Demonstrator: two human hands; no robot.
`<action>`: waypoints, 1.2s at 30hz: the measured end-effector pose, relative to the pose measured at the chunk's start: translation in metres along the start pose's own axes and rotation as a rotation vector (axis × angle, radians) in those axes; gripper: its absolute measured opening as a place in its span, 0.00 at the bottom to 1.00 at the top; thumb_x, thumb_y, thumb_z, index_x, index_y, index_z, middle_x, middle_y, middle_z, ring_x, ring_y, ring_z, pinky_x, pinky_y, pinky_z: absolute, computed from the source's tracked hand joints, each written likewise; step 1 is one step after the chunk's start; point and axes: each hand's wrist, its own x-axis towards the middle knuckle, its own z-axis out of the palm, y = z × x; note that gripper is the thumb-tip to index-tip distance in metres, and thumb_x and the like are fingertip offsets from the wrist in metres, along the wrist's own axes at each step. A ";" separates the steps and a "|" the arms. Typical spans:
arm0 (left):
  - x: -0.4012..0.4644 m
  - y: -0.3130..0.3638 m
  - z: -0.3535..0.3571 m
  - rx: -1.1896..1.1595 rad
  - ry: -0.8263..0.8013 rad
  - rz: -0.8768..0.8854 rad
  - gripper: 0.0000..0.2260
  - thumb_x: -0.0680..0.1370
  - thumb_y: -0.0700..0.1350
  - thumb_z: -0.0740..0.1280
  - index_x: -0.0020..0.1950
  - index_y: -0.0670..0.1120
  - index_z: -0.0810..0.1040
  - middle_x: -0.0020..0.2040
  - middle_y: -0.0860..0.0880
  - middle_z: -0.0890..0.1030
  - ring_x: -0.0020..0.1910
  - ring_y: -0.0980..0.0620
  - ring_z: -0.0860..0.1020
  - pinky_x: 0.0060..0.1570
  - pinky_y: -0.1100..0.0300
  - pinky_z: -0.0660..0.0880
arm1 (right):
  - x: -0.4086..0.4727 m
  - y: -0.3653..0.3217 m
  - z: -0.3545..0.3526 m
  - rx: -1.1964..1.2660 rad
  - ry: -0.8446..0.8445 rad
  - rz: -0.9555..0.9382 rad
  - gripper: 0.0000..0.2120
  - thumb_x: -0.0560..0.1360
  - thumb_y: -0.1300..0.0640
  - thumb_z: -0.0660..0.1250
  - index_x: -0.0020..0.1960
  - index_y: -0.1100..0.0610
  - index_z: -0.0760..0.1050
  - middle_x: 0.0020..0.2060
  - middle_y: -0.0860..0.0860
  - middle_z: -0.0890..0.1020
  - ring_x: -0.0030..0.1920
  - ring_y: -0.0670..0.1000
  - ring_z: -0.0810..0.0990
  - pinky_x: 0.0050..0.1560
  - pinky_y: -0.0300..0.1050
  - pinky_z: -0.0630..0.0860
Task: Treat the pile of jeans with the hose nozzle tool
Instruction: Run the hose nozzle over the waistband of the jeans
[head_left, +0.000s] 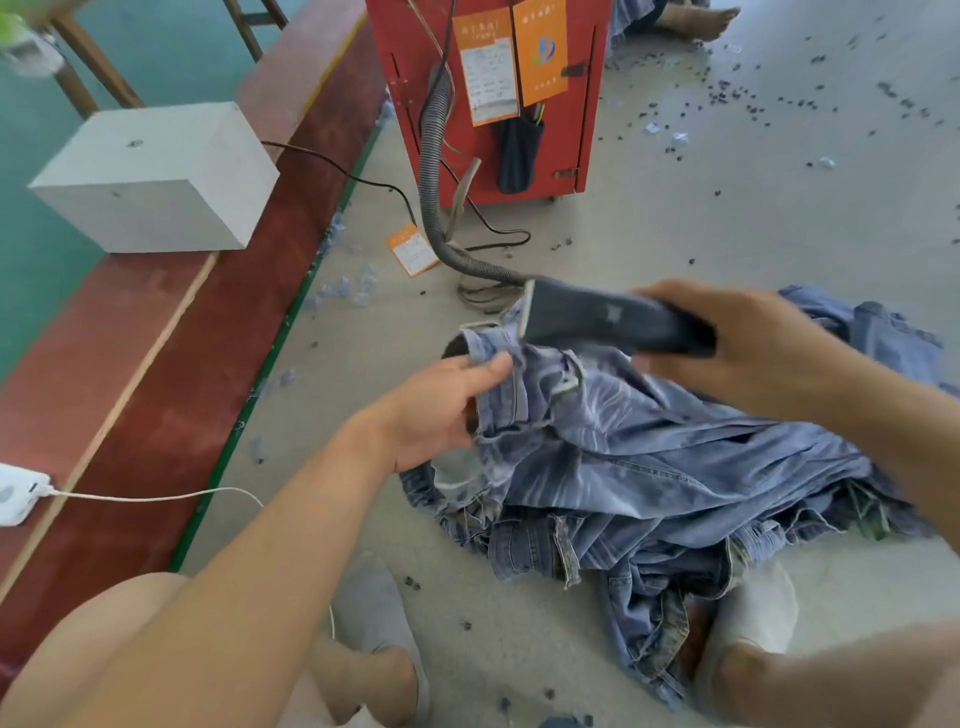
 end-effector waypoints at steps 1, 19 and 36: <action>0.001 -0.003 0.001 0.110 0.049 0.018 0.18 0.81 0.58 0.65 0.64 0.49 0.83 0.62 0.46 0.85 0.62 0.47 0.83 0.70 0.39 0.73 | 0.001 0.006 -0.006 -0.005 0.033 0.045 0.19 0.73 0.46 0.73 0.63 0.35 0.73 0.44 0.30 0.81 0.45 0.30 0.78 0.42 0.23 0.69; -0.005 -0.044 0.002 -0.624 -0.059 0.077 0.22 0.72 0.29 0.60 0.63 0.36 0.82 0.61 0.32 0.81 0.60 0.33 0.82 0.55 0.38 0.80 | 0.015 0.003 0.006 -0.104 -0.365 0.063 0.19 0.75 0.47 0.74 0.63 0.34 0.75 0.45 0.35 0.82 0.47 0.36 0.79 0.43 0.33 0.70; -0.001 -0.042 0.006 -0.700 0.035 -0.012 0.30 0.80 0.64 0.65 0.69 0.42 0.81 0.69 0.38 0.79 0.68 0.39 0.78 0.71 0.41 0.72 | 0.015 0.008 0.004 -0.077 -0.198 0.150 0.20 0.68 0.22 0.60 0.46 0.36 0.73 0.36 0.36 0.82 0.35 0.41 0.81 0.33 0.42 0.72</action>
